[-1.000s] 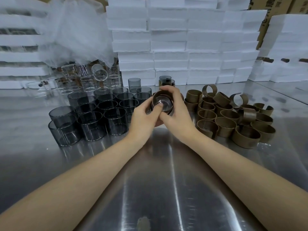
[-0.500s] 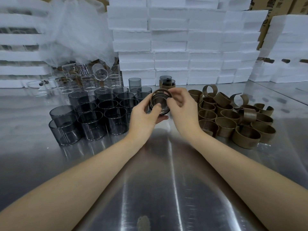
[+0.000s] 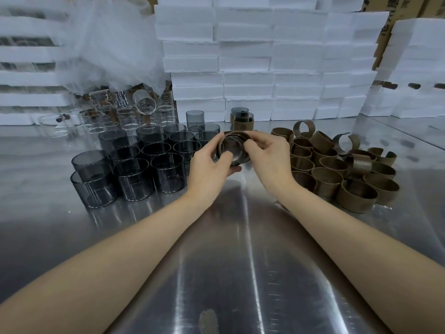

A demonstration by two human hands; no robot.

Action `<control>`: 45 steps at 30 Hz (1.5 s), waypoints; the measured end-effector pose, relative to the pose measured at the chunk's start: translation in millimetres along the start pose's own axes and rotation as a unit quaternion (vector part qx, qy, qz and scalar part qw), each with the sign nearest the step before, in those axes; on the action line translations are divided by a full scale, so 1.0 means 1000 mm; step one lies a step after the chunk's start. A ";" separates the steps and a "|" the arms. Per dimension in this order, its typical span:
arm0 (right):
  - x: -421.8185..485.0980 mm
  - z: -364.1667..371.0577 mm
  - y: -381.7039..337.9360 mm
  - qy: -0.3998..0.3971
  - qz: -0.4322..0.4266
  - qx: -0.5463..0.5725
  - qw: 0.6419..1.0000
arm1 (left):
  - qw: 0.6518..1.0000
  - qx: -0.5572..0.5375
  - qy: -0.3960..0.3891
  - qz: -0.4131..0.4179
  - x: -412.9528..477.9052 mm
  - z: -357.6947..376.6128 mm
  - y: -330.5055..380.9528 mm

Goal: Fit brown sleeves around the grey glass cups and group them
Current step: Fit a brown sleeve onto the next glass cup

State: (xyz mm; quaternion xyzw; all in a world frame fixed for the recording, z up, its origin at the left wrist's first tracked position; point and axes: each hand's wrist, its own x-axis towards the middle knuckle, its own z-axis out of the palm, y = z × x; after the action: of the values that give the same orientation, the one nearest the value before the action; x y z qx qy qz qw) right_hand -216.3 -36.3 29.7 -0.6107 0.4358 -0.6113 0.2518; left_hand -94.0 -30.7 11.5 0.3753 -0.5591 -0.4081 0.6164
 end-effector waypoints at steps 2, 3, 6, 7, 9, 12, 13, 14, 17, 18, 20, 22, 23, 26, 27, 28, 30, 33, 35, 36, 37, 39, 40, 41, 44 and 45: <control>0.000 -0.001 0.000 -0.009 -0.011 -0.005 1.000 | 1.000 0.006 0.005 -0.001 0.000 0.000 0.000; 0.000 -0.001 -0.001 -0.012 -0.016 -0.008 1.000 | 1.000 0.008 0.009 -0.003 0.001 0.000 0.000; 0.000 0.000 -0.002 -0.015 -0.026 -0.007 1.000 | 1.000 0.012 0.018 -0.008 0.003 -0.002 -0.001; 0.000 0.000 -0.002 -0.018 -0.028 -0.005 0.999 | 1.000 0.011 0.021 -0.011 0.004 -0.002 -0.001; 0.000 0.000 -0.002 -0.025 -0.032 -0.004 0.999 | 1.000 0.010 0.021 -0.013 0.005 -0.003 -0.001; 0.001 -0.001 0.000 -0.028 -0.033 -0.004 0.999 | 1.000 0.007 0.018 -0.010 0.004 -0.003 -0.001; 0.002 -0.001 0.000 -0.026 -0.032 0.000 0.999 | 1.000 0.005 0.017 -0.010 0.004 -0.003 -0.001; 0.003 -0.001 0.001 -0.025 -0.031 0.005 0.999 | 1.000 0.001 0.015 -0.011 0.004 -0.003 -0.001; 0.005 -0.002 0.004 -0.023 -0.023 0.021 0.999 | 1.000 -0.015 0.014 -0.011 0.003 -0.003 0.000; 0.005 -0.002 0.004 -0.022 -0.020 0.025 0.999 | 1.000 -0.020 0.015 -0.009 0.003 -0.003 0.000; 0.005 -0.001 0.006 -0.018 -0.021 0.030 0.999 | 0.999 -0.029 0.016 -0.008 0.003 -0.004 0.000; 0.006 -0.001 0.007 -0.015 -0.025 0.033 0.999 | 0.999 -0.039 0.019 -0.009 0.003 -0.004 0.001; 0.007 -0.002 0.008 -0.016 -0.026 0.037 0.999 | 0.999 -0.044 0.020 -0.010 0.003 -0.004 0.001; 0.008 -0.003 0.010 -0.022 -0.026 0.046 0.998 | 0.998 -0.054 0.026 -0.015 0.001 -0.002 0.002; 0.008 -0.003 0.010 -0.021 -0.027 0.050 0.998 | 0.998 -0.057 0.026 -0.015 0.001 -0.002 0.002; 0.008 -0.003 0.009 -0.021 -0.027 0.059 0.998 | 0.998 -0.061 0.025 -0.013 0.002 -0.002 0.002; 0.008 -0.003 0.007 -0.031 -0.020 0.087 0.995 | 0.997 -0.069 0.022 -0.005 0.002 -0.004 0.003; 0.006 0.003 0.005 -0.063 0.047 0.127 0.989 | 0.996 -0.086 0.007 -0.004 0.001 -0.006 0.004; 0.003 0.011 0.002 -0.079 0.166 0.217 0.959 | 0.996 -0.091 -0.003 -0.013 0.000 -0.005 0.004; 0.001 0.013 0.002 -0.081 0.216 0.265 0.936 | 0.995 -0.096 -0.008 -0.019 0.000 -0.004 0.005; 0.000 0.014 0.002 -0.082 0.237 0.304 0.919 | 0.994 -0.106 -0.013 -0.029 0.000 -0.004 0.005; -0.002 0.012 0.002 -0.073 0.230 0.338 0.910 | 0.989 -0.132 -0.035 -0.059 -0.001 -0.004 0.006; -0.002 0.010 0.002 -0.068 0.222 0.353 0.906 | 0.985 -0.149 -0.053 -0.076 -0.001 -0.004 0.006; -0.003 0.008 0.001 -0.062 0.221 0.371 0.900 | 0.979 -0.168 -0.073 -0.092 -0.001 -0.003 0.007; -0.002 0.002 0.002 -0.046 0.249 0.395 0.883 | 0.968 -0.184 -0.104 -0.132 0.000 -0.003 0.005; -0.002 0.001 0.003 -0.050 0.257 0.392 0.882 | 0.969 -0.176 -0.103 -0.143 0.001 -0.004 0.005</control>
State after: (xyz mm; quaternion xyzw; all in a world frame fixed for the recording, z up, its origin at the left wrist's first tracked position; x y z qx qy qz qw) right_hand -215.7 -36.3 26.2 -0.3580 0.2892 -0.6146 0.6407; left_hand -89.6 -29.4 16.0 0.2932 -0.4795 -0.6203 0.5472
